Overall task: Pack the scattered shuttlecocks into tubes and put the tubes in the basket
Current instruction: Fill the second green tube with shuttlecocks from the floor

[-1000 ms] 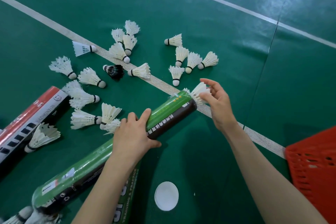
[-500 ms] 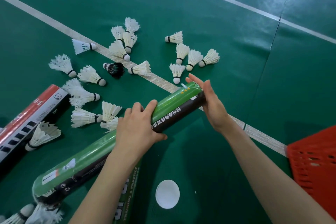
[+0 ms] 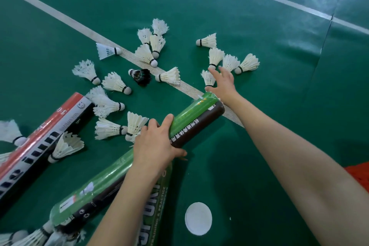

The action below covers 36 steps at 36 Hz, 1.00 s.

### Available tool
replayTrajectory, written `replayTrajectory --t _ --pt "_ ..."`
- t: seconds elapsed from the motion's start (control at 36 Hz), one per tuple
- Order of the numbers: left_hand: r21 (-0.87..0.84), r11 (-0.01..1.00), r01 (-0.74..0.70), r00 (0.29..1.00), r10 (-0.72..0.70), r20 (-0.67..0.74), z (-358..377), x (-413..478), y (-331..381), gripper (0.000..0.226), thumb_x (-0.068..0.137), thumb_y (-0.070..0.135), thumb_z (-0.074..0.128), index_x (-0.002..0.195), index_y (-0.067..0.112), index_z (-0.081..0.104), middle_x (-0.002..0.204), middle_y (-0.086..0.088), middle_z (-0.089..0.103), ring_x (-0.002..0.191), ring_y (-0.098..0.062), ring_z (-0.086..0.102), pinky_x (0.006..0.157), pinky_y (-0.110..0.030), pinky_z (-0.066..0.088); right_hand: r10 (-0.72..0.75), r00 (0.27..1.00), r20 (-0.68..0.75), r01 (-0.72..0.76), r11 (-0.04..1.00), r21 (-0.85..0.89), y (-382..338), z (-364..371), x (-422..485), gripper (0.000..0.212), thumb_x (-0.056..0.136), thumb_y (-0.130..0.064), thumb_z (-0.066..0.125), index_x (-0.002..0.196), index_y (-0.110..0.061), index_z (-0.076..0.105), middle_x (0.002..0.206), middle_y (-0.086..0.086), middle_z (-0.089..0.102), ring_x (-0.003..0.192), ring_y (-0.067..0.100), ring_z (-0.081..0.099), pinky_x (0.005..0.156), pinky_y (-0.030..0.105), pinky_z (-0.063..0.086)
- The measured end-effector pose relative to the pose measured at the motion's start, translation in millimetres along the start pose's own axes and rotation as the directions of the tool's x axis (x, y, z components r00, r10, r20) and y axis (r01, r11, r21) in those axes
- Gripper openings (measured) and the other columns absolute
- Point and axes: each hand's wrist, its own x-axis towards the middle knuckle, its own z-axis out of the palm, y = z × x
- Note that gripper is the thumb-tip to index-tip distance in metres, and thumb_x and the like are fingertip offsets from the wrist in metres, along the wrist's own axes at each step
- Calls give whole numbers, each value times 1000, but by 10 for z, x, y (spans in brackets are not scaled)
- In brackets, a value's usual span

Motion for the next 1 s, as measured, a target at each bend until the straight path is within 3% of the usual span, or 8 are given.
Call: replayTrajectory --t 0.14,0.31,0.47,0.58,0.67,0.78,0.92,1.0 --pt "-39 999 33 999 -33 15 4 -20 -87 104 61 61 77 145 38 19 135 -3 37 125 -25 39 94 -38 41 1 994 107 14 989 -145 -17 127 136 74 92 -18 55 152 -27 13 161 -3 7 147 25 -1 116 55 8" --pt "-58 996 61 998 -61 3 10 -34 -227 101 61 62 77 143 39 22 127 -1 43 119 -24 42 91 -38 44 -13 999 -41 4 976 -217 36 222 13 68 90 -16 56 149 -16 21 145 12 33 135 31 25 112 45 23" --pt "-56 997 51 999 -51 -3 15 -39 -246 101 62 61 77 143 38 22 128 -1 43 119 -24 42 91 -39 45 -5 999 -43 -11 935 -354 81 221 -215 34 95 -31 53 120 -8 55 122 13 46 117 31 34 95 38 34" --pt "-51 998 45 999 -45 -5 10 -48 -238 101 61 61 77 143 38 22 126 -2 44 117 -25 43 91 -39 44 -3 935 -354 12 1000 24 112 125 -409 24 89 -28 62 90 -4 59 112 10 46 113 27 34 96 27 28" --pt "-43 998 41 999 -42 -7 12 -57 -216 103 61 63 76 144 38 21 126 -3 43 117 -25 44 91 -38 44 139 864 -483 53 931 362 60 -119 -617 24 88 -29 65 80 -11 52 110 4 44 107 16 37 91 22 28" --pt "-63 998 22 1000 -22 -8 11 -79 -148 104 60 63 76 144 38 20 123 -2 42 116 -24 44 91 -38 45 205 913 -353 105 718 688 16 -353 -852 19 90 -30 64 77 -20 54 78 -7 52 64 1 44 65 21 38" --pt "-69 997 -45 999 43 -33 -5 -112 2 105 61 62 76 145 39 18 117 1 40 112 -21 42 89 -36 43 73 976 -206 93 713 694 36 -382 -974 9 97 -25 54 90 -20 52 84 -6 56 74 4 51 78 25 43" --pt "-63 995 -77 996 74 -51 -6 -122 105 103 63 62 75 146 39 17 118 1 40 113 -20 41 91 -34 41 -7 990 -142 105 706 700 -4 -345 -1014 12 101 -28 44 111 -21 46 100 -8 62 93 11 56 89 23 43"
